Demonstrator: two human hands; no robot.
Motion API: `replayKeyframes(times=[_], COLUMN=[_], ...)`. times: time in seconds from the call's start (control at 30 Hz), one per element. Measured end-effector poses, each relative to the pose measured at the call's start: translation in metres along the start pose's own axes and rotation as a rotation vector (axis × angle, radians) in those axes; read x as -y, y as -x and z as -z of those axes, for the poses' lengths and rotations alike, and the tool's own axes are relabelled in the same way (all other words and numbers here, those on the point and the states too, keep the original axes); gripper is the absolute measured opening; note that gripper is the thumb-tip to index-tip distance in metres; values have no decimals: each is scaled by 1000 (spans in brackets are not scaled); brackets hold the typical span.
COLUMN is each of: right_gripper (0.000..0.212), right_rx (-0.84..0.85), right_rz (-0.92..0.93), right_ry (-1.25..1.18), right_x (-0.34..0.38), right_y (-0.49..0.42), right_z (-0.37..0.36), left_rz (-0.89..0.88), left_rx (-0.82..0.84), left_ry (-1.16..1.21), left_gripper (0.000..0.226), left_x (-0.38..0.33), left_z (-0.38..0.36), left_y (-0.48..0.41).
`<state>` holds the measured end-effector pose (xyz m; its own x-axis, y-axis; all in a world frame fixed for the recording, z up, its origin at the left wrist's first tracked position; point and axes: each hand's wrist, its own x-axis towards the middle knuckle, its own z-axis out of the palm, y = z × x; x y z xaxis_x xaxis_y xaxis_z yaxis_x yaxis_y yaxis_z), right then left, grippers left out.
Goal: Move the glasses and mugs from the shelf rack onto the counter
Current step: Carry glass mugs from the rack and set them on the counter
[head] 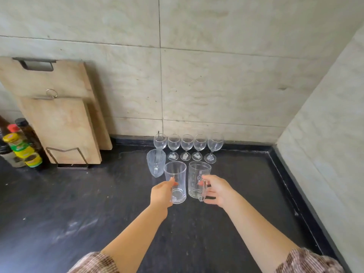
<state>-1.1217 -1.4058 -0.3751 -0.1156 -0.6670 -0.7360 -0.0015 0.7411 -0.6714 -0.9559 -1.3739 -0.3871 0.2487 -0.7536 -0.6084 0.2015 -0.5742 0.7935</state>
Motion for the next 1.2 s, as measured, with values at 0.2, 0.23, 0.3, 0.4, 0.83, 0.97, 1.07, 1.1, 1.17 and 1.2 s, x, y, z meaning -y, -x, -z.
replayKeyframes(times=[0.2,0.23,0.3,0.4,0.83,0.97,1.07,1.1,1.17,1.2], right_gripper=[28,29,30,28,34,38,37,36,31,29], right_rx=[41,47,53,52,11,14,6,2,-1,-6], right_rz=[-8,-11,-17,-19,-60,-60,-68,-73,-74,-72], right_ry=[-81,-91,-111,-122,-194,-222,-165,-142,-120,-115], right_x=[16,17,18,19,4,-2,-4,-5,-6,-5], right_y=[-57,-64,-77,-93,-132,-136,-136,-135,-135,-135], right_z=[4,2,-1,-7,-17,-23,-25,-25,-23,-22], left_rz=[-26,-31,-48,-89,-183,-200,-194,-191,-187,-182], left_rx=[-48,-56,-68,-70,-47,-72,-97,-100,-101,-100], left_ry=[9,11,32,74,251,252,250,256,258,251], left_gripper=[22,22,20,13,15,11,10,12,15,15], left_x=[-4,-4,-3,-2,14,16,18,18,17,16], left_z=[-33,-36,-40,-44,-50,-50,-49,-49,-49,-49], left_y=[-43,-50,-61,-73,-104,-106,-105,-104,-101,-101])
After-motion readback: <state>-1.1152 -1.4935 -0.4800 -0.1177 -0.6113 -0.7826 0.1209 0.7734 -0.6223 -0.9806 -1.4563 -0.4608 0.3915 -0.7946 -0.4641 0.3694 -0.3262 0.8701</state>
